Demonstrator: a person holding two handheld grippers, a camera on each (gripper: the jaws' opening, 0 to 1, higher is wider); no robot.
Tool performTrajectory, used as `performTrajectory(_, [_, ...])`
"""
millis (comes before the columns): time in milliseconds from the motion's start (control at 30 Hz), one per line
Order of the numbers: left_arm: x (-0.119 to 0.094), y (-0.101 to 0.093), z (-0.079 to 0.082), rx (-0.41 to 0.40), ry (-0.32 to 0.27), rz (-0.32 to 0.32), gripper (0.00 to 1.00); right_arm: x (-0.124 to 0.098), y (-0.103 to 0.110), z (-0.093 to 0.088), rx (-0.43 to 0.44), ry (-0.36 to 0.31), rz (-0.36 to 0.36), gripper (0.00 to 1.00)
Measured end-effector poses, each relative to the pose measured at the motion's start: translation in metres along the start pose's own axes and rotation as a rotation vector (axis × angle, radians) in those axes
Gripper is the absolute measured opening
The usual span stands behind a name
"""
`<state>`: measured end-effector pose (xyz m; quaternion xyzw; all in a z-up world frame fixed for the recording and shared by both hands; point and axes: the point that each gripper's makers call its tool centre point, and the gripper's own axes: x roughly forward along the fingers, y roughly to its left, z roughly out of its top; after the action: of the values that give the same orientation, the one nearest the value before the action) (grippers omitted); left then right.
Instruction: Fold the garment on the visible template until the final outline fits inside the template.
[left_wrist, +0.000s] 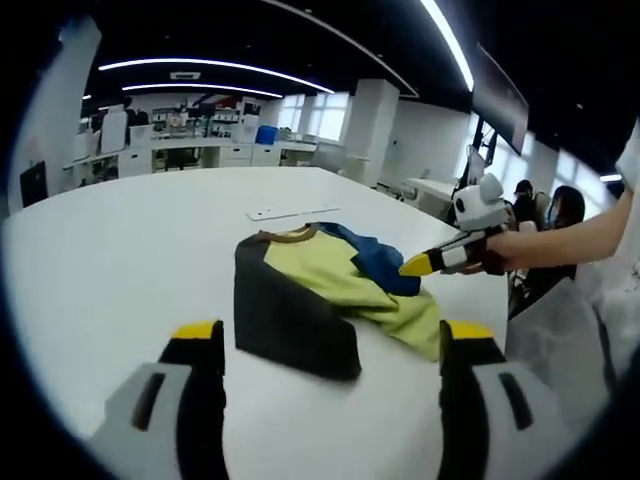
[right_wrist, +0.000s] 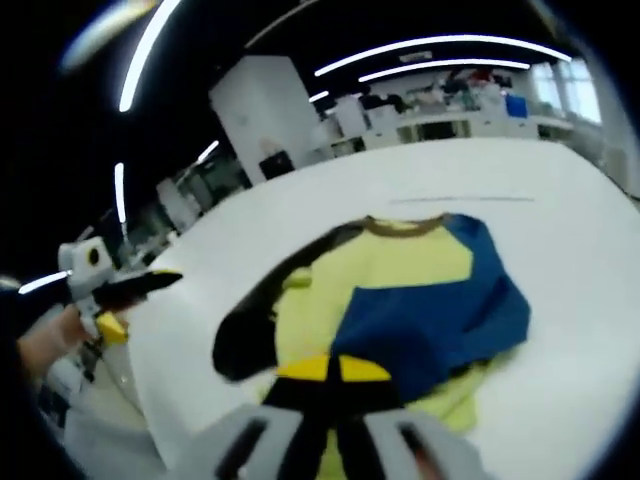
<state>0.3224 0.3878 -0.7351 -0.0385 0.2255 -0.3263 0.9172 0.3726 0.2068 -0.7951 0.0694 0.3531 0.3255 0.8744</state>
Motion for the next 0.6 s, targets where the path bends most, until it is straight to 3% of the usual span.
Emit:
performTrajectory(267, [0.0,-0.001,0.001,0.001,-0.001,-0.001,0.86,-0.007,-0.001,0.003,0.008,-0.008,0.011,0.0])
performTrajectory(367, [0.0,-0.002,0.0,0.0,0.001,-0.001,0.86,-0.018,0.0,0.009,-0.001,-0.046,0.018,0.0])
performTrajectory(533, [0.0,-0.002,-0.002,-0.004,0.005,0.0,0.86,-0.024,-0.019,0.015,-0.009,-0.092,-0.013,0.33])
performTrajectory(600, [0.0,-0.002,-0.003,-0.003,0.008,-0.001,0.86,-0.027,-0.029,0.014,0.011,-0.099,-0.037,0.41])
